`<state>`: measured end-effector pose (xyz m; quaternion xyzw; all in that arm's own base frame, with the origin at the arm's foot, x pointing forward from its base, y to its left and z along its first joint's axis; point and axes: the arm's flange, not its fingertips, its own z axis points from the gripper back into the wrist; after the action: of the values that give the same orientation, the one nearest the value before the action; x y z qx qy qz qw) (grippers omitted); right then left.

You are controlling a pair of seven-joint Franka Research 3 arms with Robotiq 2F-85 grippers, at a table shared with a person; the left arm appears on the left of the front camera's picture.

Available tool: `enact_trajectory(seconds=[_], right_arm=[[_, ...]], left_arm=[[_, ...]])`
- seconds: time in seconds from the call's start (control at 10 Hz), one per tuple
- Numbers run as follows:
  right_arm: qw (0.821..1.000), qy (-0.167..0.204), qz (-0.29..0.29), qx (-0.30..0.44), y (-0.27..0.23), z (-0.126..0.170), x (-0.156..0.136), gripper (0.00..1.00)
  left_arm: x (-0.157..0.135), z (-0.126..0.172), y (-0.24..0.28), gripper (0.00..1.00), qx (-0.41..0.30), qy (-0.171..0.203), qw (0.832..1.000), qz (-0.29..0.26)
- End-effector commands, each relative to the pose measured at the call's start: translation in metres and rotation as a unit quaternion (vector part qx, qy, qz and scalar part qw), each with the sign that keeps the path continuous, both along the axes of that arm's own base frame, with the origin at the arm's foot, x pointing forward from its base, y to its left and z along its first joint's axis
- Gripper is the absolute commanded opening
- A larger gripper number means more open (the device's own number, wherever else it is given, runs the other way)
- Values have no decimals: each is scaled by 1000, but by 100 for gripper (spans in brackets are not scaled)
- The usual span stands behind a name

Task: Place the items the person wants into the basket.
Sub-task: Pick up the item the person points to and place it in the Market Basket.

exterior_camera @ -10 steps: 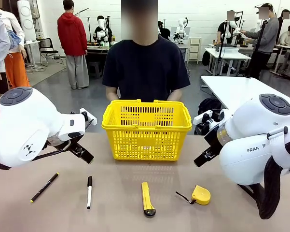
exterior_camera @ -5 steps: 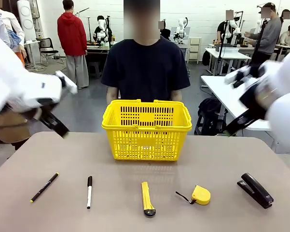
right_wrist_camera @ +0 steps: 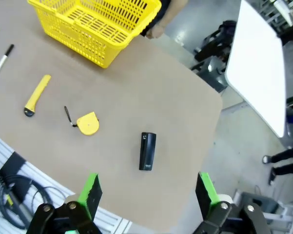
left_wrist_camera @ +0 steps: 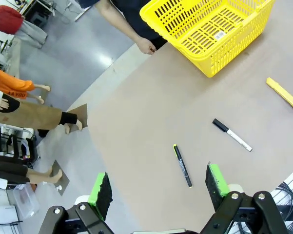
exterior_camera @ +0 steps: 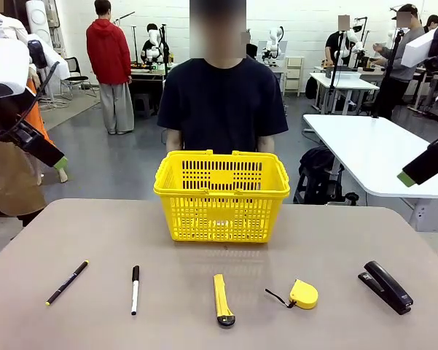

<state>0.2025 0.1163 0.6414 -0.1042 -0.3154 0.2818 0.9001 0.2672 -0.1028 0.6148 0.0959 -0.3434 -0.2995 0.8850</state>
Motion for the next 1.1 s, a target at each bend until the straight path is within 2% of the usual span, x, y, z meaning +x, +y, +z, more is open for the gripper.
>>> enact_trajectory(seconds=[0.0,0.1,0.2,0.3,0.4,0.5,0.6,0.7,0.8,1.0], right_arm=[[1000,6,-4,9,-11,-9,6,100],[1000,6,-4,9,-11,-9,6,100],[1000,3,-1,4,-4,-1,2,100],[990,69,94,75,-42,9,7,100],[973,98,151,142,-87,20,17,100],[945,120,203,228,-136,22,31,100],[918,125,205,317,-194,15,50,100],[899,115,201,371,-239,4,54,100],[885,89,190,416,-275,-6,52,100],[861,60,136,486,-326,-28,49,100]], left_arm=[[6,-12,1,100,-2,22,1000,1],[6,-12,1,100,-2,22,1000,1],[2,-4,1,100,1,7,1000,1],[19,10,34,100,-95,109,983,-112],[35,21,73,100,-150,168,958,-178],[53,24,114,100,-214,224,917,-250],[73,22,167,100,-285,256,880,-280],[77,16,211,100,-328,248,872,-268],[72,12,247,100,-363,220,868,-258],[58,-8,320,100,-448,153,844,-252]])
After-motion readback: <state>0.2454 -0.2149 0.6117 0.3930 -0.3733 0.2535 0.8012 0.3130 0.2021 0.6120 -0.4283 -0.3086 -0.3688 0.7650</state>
